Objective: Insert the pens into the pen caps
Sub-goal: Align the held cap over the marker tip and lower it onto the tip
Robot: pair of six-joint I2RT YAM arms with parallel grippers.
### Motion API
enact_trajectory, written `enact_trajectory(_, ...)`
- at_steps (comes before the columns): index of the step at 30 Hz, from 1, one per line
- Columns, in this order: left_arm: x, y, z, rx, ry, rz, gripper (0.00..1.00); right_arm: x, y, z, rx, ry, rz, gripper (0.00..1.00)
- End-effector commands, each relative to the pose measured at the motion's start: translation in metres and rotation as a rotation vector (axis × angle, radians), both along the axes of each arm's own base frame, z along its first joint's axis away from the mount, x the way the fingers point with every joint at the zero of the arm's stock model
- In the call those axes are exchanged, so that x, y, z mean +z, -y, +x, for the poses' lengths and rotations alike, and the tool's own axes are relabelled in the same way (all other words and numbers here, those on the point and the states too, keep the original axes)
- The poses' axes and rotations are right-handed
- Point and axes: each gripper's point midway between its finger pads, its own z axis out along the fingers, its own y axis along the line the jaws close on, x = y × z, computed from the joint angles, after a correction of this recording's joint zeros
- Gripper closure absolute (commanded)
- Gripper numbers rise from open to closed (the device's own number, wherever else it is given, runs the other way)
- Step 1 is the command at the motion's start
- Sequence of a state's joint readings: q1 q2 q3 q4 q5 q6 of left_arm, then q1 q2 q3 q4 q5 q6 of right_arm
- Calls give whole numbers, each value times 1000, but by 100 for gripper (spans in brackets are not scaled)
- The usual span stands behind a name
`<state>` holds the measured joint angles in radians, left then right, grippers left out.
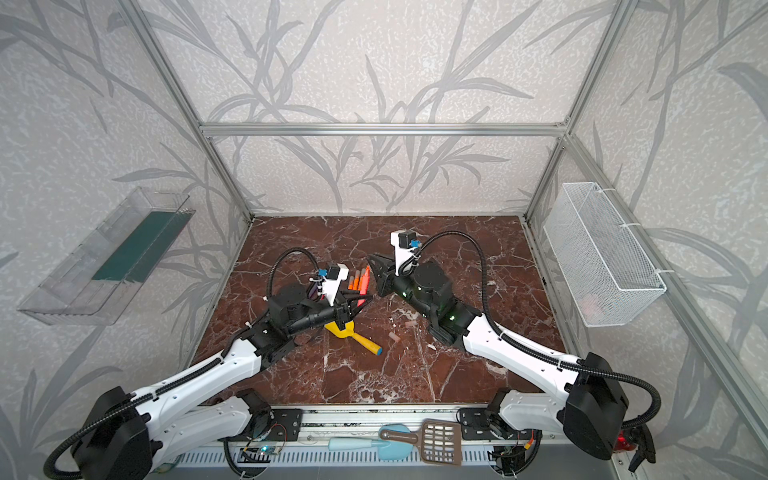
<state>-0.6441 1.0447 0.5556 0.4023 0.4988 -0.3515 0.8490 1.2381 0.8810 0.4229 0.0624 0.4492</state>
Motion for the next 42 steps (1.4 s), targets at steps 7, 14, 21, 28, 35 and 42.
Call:
enact_trajectory(7, 13, -1, -2, -4, 48, -24, 100, 8, 1, 1, -5, 10, 48, 100)
enact_trajectory(14, 13, -1, -2, -4, 47, -23, 100, 29, 9, 1, -34, 40, 68, 100)
enact_trajectory(21, 13, -1, -2, -3, 48, -24, 100, 28, 6, 6, -46, 30, 68, 100)
enact_trajectory(28, 14, -1, -2, -6, 48, -25, 100, 31, 6, 6, -45, 33, 81, 100)
enact_trajectory(35, 14, -1, -3, -6, 48, -25, 100, 32, 5, 8, -48, 29, 92, 100)
enact_trajectory(42, 15, -1, -3, -7, 51, -27, 100, 37, 5, 8, -48, 34, 103, 100)
